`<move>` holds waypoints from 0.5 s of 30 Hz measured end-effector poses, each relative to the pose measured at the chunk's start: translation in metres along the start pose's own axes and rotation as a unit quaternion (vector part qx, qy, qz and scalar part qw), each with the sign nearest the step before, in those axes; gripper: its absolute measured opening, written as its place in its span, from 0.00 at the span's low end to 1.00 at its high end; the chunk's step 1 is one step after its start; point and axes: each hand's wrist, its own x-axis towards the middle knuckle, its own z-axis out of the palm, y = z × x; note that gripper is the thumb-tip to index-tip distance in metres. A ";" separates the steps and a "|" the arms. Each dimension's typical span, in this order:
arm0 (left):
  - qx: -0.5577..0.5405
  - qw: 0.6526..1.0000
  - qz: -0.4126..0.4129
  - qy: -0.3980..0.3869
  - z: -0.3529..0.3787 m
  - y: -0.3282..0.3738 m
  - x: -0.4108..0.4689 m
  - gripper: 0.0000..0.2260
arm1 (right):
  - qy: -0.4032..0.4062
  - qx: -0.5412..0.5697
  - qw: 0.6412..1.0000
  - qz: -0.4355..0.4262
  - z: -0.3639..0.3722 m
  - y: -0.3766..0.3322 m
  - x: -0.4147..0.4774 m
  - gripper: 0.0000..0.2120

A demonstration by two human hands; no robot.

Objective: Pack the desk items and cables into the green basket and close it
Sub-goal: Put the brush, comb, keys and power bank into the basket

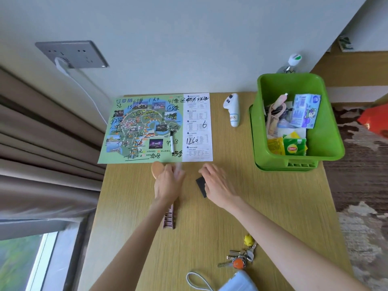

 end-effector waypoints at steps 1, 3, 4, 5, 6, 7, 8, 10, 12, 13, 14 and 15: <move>-0.037 0.999 -0.014 0.001 -0.006 0.000 0.006 0.17 | -0.001 -0.002 1.000 0.003 0.000 -0.001 0.007 0.20; -0.122 0.991 -0.046 0.012 -0.019 0.000 0.019 0.15 | -0.003 -0.003 1.000 0.002 -0.001 -0.005 0.025 0.19; -0.153 0.986 -0.058 0.020 -0.025 -0.001 0.026 0.12 | -0.004 0.001 1.000 0.001 -0.001 -0.008 0.035 0.19; -0.171 0.983 -0.068 0.026 -0.031 -0.002 0.033 0.09 | -0.003 0.009 1.000 0.000 -0.003 -0.012 0.045 0.18; -0.181 0.980 -0.074 0.028 -0.036 -0.005 0.039 0.08 | 0.000 0.023 1.000 0.003 -0.004 -0.016 0.056 0.17; -0.185 0.979 -0.079 0.027 -0.040 -0.010 0.044 0.08 | 0.005 0.041 0.999 0.013 -0.006 -0.021 0.068 0.16; -0.185 0.979 -0.085 0.023 -0.044 -0.015 0.048 0.08 | 0.011 0.063 0.998 0.030 -0.007 -0.027 0.079 0.14; -0.174 0.979 -0.102 0.014 -0.049 -0.028 0.053 0.12 | 0.022 0.102 0.992 0.075 -0.011 -0.038 0.103 0.11; -0.158 0.981 -0.116 0.009 -0.053 -0.041 0.056 0.14 | 0.026 0.113 0.988 0.104 -0.012 -0.048 0.126 0.12; -0.151 0.982 -0.116 0.009 -0.054 -0.047 0.057 0.14 | 0.025 0.110 0.987 0.112 -0.011 -0.053 0.135 0.13; -0.148 0.982 -0.116 0.009 -0.054 -0.053 0.058 0.14 | 0.022 0.105 0.987 0.118 -0.009 -0.056 0.142 0.13; -0.146 0.982 -0.116 0.007 -0.054 -0.059 0.058 0.15 | 0.018 0.100 0.987 0.126 -0.007 -0.059 0.149 0.14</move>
